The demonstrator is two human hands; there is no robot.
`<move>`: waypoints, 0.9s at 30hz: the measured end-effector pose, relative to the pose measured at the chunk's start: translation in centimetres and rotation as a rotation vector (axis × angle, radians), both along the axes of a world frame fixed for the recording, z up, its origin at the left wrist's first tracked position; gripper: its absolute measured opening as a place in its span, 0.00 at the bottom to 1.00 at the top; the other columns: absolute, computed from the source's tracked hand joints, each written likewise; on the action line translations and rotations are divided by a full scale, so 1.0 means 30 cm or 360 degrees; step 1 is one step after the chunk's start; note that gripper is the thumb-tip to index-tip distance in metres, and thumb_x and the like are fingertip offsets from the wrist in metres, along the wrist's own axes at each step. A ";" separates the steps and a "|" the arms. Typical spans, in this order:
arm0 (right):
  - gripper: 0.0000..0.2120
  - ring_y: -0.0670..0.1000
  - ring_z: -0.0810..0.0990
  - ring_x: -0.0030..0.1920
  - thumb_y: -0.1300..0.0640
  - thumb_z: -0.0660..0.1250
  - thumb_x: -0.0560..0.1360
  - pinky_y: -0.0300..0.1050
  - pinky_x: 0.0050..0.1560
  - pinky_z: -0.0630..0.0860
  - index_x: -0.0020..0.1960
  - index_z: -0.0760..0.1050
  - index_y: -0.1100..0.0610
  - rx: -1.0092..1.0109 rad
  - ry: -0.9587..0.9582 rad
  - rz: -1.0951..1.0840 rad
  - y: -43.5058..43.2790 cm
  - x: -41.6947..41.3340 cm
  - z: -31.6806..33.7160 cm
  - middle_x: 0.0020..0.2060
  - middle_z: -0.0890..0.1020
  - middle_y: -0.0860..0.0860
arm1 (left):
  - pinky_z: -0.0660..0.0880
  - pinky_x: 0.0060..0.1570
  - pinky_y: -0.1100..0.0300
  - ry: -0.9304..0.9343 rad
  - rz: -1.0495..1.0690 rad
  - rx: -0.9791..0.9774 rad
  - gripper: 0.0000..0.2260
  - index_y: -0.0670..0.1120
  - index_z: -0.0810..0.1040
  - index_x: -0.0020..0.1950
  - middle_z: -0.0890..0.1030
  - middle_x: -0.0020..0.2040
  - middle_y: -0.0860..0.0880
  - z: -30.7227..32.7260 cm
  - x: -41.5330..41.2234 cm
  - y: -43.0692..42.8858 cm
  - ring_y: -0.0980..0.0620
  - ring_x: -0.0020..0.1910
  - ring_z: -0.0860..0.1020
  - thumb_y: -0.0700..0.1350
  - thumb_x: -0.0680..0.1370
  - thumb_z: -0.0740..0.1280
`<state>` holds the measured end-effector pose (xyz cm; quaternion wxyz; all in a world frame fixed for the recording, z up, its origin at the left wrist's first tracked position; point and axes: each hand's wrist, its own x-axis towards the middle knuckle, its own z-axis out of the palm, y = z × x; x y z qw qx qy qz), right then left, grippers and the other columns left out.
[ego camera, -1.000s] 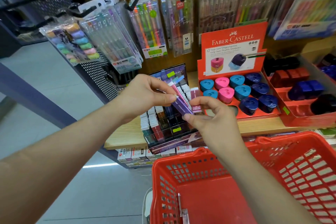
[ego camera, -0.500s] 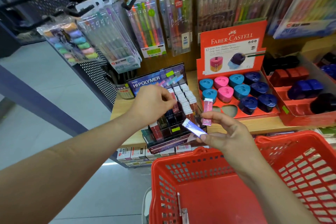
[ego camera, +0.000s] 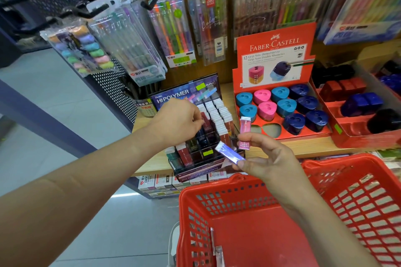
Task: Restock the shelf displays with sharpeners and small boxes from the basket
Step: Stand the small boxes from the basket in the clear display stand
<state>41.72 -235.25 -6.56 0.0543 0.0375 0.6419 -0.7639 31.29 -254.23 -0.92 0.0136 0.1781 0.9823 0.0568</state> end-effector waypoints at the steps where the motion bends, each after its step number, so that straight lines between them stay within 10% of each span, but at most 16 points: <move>1: 0.23 0.59 0.85 0.41 0.73 0.72 0.69 0.49 0.50 0.75 0.55 0.79 0.49 0.0018 0.0005 0.0004 0.000 0.000 -0.001 0.36 0.86 0.47 | 0.76 0.47 0.59 -0.0021 -0.0059 -0.0058 0.10 0.47 0.84 0.44 0.84 0.42 0.51 -0.004 -0.003 0.004 0.51 0.44 0.80 0.47 0.78 0.63; 8: 0.26 0.54 0.72 0.36 0.70 0.71 0.71 0.48 0.40 0.65 0.53 0.79 0.38 0.0141 0.0040 0.0173 -0.006 0.000 -0.005 0.33 0.83 0.58 | 0.74 0.52 0.57 -0.0070 -0.0165 -0.0223 0.11 0.48 0.83 0.48 0.83 0.47 0.49 0.023 -0.011 0.018 0.47 0.51 0.78 0.40 0.75 0.61; 15: 0.25 0.41 0.72 0.29 0.73 0.69 0.72 0.30 0.32 0.66 0.55 0.79 0.44 0.0303 0.0182 0.0307 -0.033 0.003 0.033 0.37 0.79 0.53 | 0.79 0.40 0.65 -0.0846 0.0072 0.0981 0.08 0.44 0.82 0.54 0.84 0.45 0.47 0.089 0.041 0.064 0.56 0.38 0.79 0.44 0.78 0.67; 22: 0.27 0.47 0.82 0.36 0.74 0.70 0.71 0.35 0.39 0.74 0.57 0.78 0.43 0.0178 0.0142 0.0100 -0.030 -0.001 0.006 0.55 0.82 0.45 | 0.80 0.41 0.60 -0.0497 0.0292 0.1212 0.02 0.44 0.84 0.44 0.84 0.35 0.47 0.114 -0.005 0.001 0.53 0.34 0.82 0.41 0.74 0.72; 27: 0.17 0.50 0.84 0.37 0.74 0.67 0.72 0.38 0.36 0.78 0.54 0.78 0.56 -0.0405 -0.0149 -0.0365 0.035 -0.019 -0.014 0.37 0.84 0.54 | 0.82 0.43 0.58 -0.0163 0.0359 0.0914 0.02 0.49 0.84 0.42 0.84 0.35 0.50 0.068 -0.014 -0.039 0.55 0.34 0.83 0.44 0.75 0.72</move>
